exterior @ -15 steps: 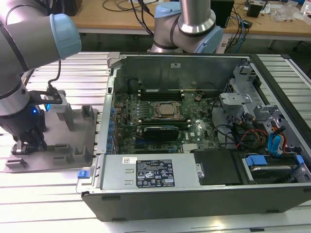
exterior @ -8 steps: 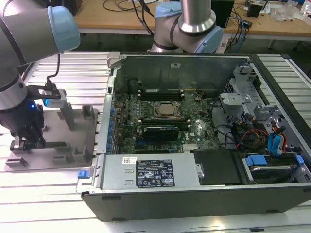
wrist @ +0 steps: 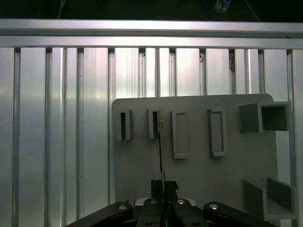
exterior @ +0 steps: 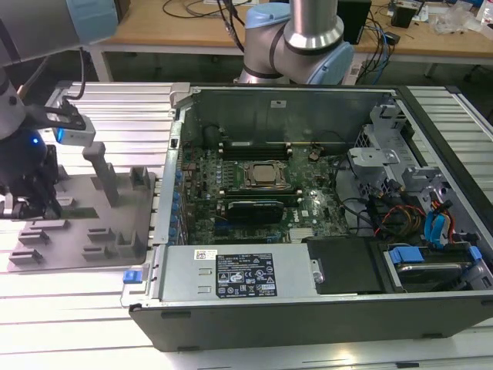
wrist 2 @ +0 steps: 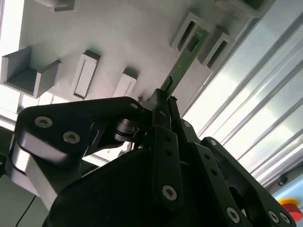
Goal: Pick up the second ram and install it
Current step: 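Pick up the second ram and move it above second insertion slot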
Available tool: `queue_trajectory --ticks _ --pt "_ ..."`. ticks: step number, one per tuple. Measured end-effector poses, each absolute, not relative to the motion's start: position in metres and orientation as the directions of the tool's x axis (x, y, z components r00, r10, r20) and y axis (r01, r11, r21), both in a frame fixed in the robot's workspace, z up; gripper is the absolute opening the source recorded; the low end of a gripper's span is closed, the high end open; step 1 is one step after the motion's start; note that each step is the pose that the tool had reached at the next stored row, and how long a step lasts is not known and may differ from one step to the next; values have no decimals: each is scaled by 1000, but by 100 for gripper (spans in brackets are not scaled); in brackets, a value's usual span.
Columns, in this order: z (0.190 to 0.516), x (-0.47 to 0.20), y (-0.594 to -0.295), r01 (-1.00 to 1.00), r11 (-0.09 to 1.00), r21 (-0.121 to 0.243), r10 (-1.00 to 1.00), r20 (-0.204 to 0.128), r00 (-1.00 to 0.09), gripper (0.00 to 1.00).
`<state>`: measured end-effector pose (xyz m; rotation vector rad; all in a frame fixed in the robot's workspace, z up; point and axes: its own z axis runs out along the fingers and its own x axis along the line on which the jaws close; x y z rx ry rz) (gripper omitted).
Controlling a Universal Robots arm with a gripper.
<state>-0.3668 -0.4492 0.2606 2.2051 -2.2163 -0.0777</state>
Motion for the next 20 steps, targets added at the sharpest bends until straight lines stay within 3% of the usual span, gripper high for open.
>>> queue_trajectory --ticks 8,20 --pt "274 -367 -449 -999 5 45 -1000 -25 -6 11" --pt "324 -367 -449 -999 5 45 -1000 -25 -6 11"
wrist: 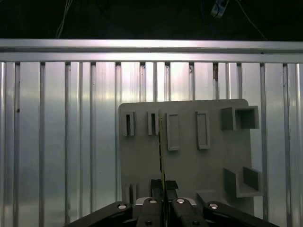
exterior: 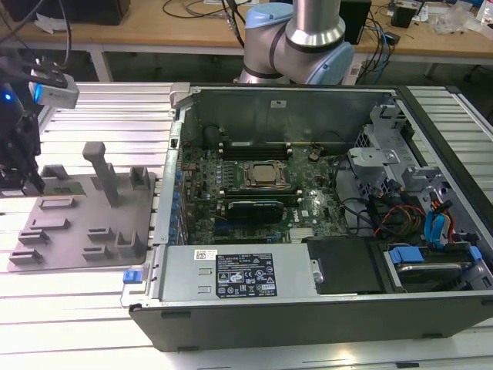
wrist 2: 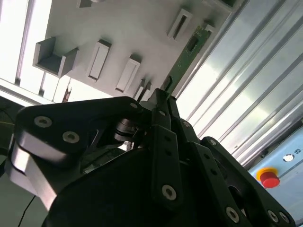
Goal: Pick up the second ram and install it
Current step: 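Pick up the second ram and move it above second insertion slot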
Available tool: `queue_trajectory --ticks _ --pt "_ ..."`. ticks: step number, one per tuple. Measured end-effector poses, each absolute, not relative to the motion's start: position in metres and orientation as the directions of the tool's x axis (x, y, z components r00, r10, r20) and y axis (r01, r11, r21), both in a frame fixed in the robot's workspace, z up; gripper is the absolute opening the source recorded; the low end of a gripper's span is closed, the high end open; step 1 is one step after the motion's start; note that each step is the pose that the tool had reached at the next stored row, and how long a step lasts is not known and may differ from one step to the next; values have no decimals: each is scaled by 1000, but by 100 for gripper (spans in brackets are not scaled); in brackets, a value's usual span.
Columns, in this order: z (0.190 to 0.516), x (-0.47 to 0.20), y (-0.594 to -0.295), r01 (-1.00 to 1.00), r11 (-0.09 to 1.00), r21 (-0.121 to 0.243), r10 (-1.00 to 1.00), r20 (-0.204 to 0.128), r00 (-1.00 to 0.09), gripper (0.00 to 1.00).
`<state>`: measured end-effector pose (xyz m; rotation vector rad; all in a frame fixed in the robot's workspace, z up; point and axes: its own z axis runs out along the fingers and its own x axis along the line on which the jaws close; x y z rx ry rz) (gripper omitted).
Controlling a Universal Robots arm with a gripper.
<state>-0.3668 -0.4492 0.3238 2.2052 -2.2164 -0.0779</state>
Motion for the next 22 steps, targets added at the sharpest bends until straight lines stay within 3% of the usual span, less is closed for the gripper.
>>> queue_trajectory --ticks 22 --pt "390 -367 -446 -999 4 45 -1000 -27 -6 11"
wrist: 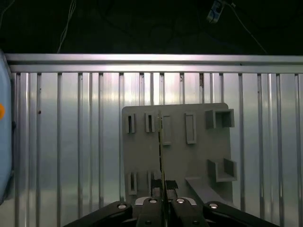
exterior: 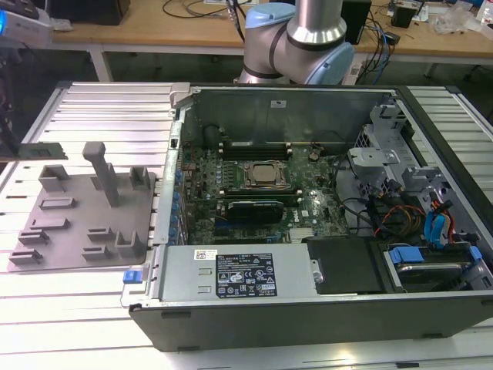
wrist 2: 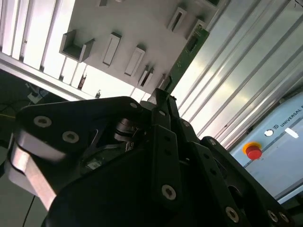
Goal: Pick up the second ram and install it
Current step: 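Pick up the second ram and move it above second insertion slot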
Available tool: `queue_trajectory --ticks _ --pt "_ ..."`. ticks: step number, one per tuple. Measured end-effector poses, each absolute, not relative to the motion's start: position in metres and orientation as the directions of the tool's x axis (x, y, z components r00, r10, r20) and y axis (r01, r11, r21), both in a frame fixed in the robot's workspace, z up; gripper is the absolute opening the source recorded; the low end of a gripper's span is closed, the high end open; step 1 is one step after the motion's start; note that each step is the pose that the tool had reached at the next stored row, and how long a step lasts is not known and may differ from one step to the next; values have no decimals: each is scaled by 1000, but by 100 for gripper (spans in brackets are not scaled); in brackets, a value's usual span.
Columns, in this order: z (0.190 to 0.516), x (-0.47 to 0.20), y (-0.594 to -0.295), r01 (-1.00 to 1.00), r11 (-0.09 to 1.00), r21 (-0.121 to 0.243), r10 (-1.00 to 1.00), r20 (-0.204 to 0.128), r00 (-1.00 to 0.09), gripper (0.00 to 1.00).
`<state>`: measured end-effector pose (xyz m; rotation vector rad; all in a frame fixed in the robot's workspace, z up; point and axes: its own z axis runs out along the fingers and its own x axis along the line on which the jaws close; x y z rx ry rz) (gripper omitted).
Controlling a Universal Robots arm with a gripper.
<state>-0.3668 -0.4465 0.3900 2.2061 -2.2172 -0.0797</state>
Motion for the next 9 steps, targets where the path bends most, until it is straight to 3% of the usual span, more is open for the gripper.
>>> queue_trajectory --ticks 9 --pt "408 -367 -446 -999 4 45 -1000 -30 -6 11"
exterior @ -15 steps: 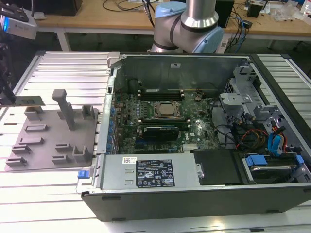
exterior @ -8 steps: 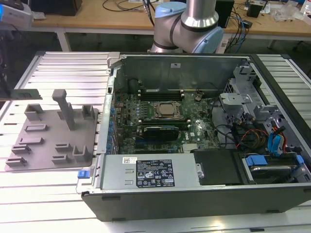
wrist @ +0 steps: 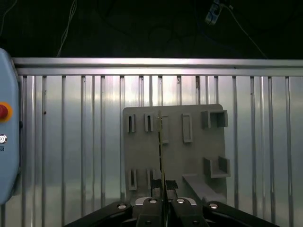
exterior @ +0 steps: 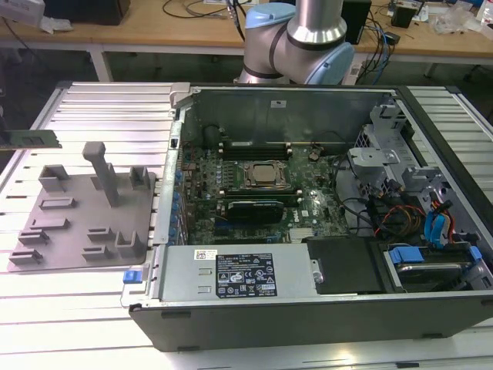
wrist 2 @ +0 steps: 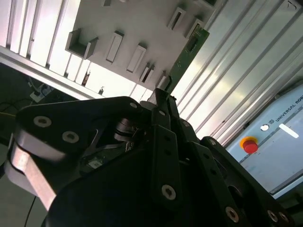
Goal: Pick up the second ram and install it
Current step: 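Pick up the second ram and move it above second insertion slot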
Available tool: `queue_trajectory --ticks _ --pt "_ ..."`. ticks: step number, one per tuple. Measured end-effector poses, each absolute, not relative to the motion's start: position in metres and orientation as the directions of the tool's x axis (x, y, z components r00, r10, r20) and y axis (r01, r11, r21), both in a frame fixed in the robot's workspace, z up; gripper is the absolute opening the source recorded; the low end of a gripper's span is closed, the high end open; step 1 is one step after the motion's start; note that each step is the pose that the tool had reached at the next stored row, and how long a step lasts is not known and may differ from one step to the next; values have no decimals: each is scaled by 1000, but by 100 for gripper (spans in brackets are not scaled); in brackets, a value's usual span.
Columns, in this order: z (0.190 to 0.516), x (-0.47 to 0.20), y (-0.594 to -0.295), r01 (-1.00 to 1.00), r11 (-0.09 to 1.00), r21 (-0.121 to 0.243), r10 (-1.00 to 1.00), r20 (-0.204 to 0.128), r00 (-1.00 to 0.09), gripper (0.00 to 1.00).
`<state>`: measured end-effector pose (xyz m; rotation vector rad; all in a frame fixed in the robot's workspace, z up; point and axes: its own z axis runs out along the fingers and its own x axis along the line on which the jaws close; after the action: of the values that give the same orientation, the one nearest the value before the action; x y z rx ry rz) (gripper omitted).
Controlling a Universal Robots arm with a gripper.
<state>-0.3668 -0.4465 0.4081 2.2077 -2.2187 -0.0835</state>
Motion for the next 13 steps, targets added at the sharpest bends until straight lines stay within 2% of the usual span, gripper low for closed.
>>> queue_trajectory --ticks 13 --pt "408 -321 -447 -999 4 45 -1000 -29 -6 11"
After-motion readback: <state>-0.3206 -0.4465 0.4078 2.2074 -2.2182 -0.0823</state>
